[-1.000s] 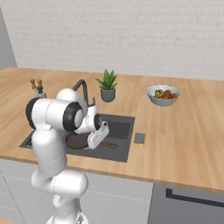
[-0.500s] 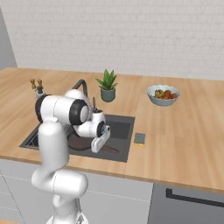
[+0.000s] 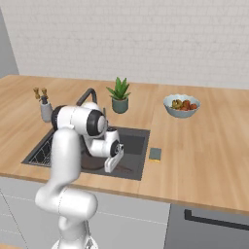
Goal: Pick the pan and sponge and place them into the sink. Then turn on the water.
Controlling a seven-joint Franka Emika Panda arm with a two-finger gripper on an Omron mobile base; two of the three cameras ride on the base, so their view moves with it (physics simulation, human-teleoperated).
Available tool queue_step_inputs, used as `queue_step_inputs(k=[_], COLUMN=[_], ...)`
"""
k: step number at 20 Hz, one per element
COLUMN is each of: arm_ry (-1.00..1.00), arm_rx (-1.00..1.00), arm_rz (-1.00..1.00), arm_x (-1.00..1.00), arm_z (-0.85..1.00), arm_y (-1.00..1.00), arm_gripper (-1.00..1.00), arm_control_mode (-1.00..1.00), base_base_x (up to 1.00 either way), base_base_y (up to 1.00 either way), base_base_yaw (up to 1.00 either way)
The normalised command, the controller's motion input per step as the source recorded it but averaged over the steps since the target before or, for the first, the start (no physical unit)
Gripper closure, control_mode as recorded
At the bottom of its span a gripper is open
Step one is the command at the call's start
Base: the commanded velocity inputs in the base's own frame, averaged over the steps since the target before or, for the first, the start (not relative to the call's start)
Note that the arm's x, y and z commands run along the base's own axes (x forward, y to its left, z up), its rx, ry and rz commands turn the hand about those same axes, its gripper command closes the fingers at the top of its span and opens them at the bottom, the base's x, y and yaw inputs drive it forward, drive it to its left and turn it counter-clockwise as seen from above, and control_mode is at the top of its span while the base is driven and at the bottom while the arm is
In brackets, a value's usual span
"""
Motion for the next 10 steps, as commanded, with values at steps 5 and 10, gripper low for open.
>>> queue_step_inputs(k=[5,10], arm_ry=[0.0,0.0], arm_rx=[0.0,0.0], arm_rz=[0.0,0.0], arm_x=[0.27,0.24], arm_z=[-0.5,-0.5], arm_y=[0.05,0.04], arm_gripper=[1.0,1.0], arm_control_mode=[-1.0,-1.0], base_base_x=[0.0,0.0], base_base_y=[0.0,0.0], base_base_yaw=[0.0,0.0])
